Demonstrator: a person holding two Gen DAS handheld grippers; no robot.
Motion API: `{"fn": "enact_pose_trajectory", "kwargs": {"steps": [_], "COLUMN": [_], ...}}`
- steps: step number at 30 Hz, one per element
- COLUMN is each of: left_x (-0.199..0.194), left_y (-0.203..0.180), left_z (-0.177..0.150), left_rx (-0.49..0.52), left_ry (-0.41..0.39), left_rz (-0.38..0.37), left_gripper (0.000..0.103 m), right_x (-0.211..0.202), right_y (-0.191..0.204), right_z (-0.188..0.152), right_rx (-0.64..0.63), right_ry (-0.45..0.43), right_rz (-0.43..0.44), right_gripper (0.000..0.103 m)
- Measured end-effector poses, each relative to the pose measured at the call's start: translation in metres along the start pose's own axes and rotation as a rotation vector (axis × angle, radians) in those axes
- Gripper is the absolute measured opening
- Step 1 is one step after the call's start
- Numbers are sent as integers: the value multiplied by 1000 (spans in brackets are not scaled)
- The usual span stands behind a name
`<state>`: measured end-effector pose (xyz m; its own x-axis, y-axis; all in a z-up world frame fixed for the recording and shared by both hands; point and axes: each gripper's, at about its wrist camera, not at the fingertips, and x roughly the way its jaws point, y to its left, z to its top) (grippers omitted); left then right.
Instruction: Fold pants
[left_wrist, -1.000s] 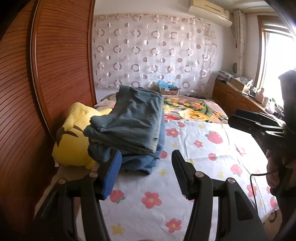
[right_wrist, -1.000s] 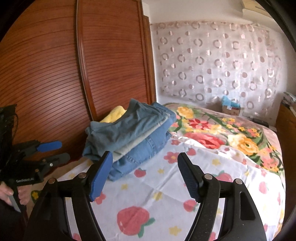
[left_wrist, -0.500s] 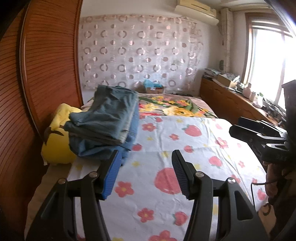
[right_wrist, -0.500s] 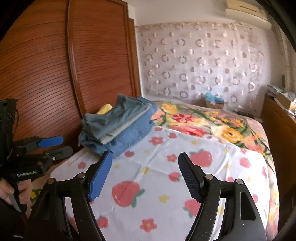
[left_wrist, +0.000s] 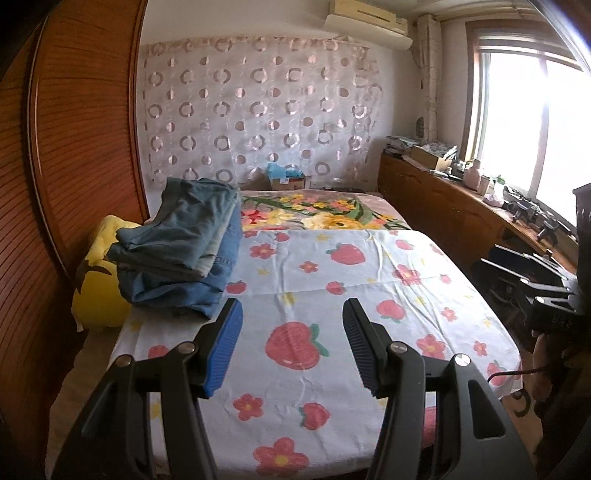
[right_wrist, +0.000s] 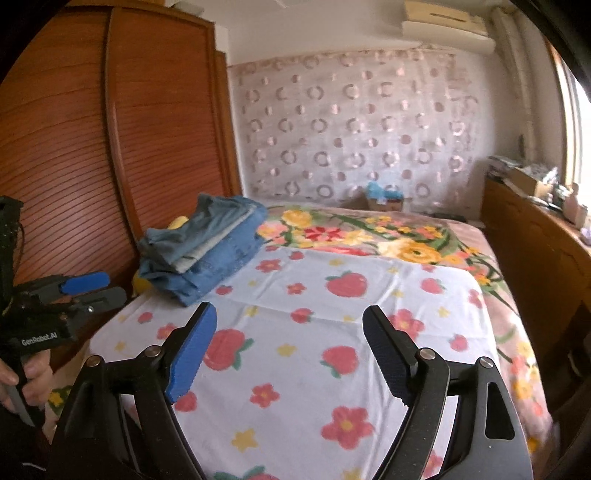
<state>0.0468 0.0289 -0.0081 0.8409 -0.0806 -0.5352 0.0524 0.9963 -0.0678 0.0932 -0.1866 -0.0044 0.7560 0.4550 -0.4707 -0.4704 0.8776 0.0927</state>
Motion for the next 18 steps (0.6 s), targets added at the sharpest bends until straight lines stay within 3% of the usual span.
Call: {"fn": "enact_pose_trajectory", "kwargs": {"steps": [18], "left_x": [-40], "left_y": [-26], "left_z": [19], "left_rx": [30], "left_ry": [-82], "left_rz": [-1], "left_gripper": [56], "right_x": [-84], "right_y": [-24], "right_z": [11], "right_rx": [81], "right_ry": [-108], "right_rz": [-155], "right_gripper": [83]}}
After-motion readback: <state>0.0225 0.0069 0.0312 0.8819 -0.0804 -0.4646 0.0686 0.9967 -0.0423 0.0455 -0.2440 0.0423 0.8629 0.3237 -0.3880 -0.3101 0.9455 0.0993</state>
